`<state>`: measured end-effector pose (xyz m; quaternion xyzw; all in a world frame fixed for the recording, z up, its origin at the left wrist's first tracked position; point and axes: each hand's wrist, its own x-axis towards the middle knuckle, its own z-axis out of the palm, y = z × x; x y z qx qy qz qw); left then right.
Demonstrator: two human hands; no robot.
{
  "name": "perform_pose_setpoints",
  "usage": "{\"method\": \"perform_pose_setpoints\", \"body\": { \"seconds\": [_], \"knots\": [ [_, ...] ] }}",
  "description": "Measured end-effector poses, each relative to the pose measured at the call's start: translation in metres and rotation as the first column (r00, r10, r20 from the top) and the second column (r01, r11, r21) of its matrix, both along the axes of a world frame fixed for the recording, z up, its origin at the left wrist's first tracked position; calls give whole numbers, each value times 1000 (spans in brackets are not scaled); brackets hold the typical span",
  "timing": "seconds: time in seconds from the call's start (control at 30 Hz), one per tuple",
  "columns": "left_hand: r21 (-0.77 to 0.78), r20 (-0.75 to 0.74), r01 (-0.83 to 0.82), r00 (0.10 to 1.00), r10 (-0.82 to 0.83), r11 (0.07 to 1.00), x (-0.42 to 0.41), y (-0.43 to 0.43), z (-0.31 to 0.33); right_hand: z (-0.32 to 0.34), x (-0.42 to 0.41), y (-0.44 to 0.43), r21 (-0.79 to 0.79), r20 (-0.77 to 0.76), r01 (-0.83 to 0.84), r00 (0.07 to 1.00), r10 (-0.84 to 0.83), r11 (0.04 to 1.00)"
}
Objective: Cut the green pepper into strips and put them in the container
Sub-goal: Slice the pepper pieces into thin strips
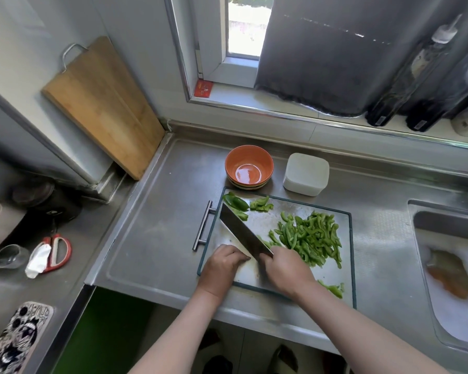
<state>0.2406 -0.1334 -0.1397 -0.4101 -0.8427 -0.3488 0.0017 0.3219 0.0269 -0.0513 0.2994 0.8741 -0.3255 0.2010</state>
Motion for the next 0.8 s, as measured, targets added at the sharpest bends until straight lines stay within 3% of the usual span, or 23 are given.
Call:
{"method": "perform_pose_setpoints", "body": {
  "seconds": [0.2, 0.53, 0.8],
  "knots": [
    [47, -64, 14, 998, -11, 999, 1, 0, -1, 9, 22, -6, 161, -1, -145, 989, 148, 976],
    [37, -124, -16, 992, 20, 999, 1, -1, -5, 8, 37, -4, 214, 34, -188, 982, 185, 958],
    [45, -28, -22, 999, 23, 999, 3, -2, -13, -8, 2, -17, 185, 109, -173, 982, 154, 967]
  ]
}}
